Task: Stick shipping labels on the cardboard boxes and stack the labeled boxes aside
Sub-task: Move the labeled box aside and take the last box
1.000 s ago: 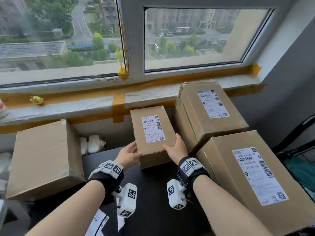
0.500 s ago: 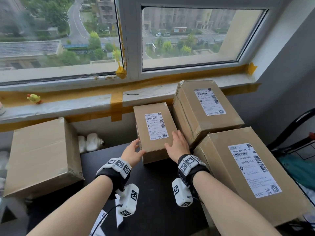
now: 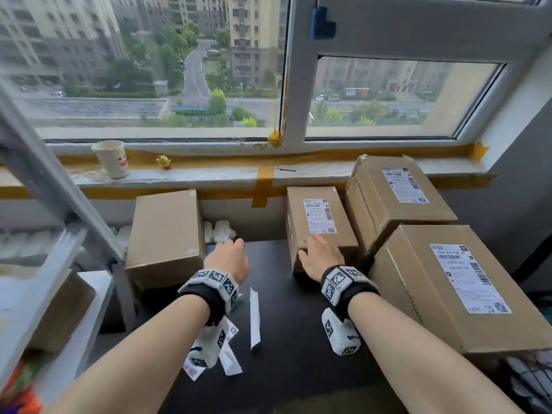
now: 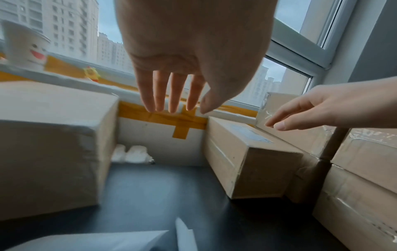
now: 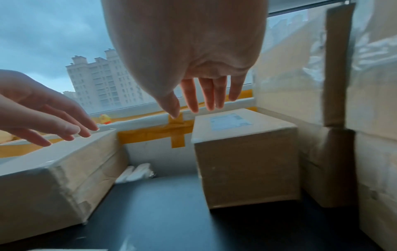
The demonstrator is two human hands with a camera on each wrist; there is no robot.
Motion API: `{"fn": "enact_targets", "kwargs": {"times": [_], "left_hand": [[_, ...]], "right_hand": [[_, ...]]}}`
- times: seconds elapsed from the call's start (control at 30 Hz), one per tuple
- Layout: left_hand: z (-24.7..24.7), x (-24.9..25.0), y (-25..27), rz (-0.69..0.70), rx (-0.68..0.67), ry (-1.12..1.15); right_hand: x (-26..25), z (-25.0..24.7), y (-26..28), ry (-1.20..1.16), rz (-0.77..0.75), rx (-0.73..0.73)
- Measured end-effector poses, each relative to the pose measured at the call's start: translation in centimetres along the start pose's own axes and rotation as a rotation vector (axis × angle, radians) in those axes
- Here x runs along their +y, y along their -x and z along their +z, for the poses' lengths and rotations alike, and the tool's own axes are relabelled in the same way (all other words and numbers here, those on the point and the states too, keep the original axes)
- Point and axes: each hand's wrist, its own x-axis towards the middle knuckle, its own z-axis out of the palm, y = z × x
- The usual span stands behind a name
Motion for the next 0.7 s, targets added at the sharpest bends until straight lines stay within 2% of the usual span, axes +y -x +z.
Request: {"fn": "enact_targets", "kwargs": {"times": [0.2, 0.43, 0.7], "left_hand": [[-2.6, -6.9, 4.4, -0.149, 0.059, -0.046], [-3.5, -13.5, 6.8, -0.321, 0.089, -0.062], [-2.0, -18.4, 5.2, -0.481, -0.028, 0.126]], "right_hand": [[-7.1, 1.2, 1.4, 0.028, -0.179, -0.017], [-14.9, 3.1, 1.0, 0.086, -0.354, -0.082], [-20.4, 6.3, -2.3, -0.027, -0.48, -0.174]]}}
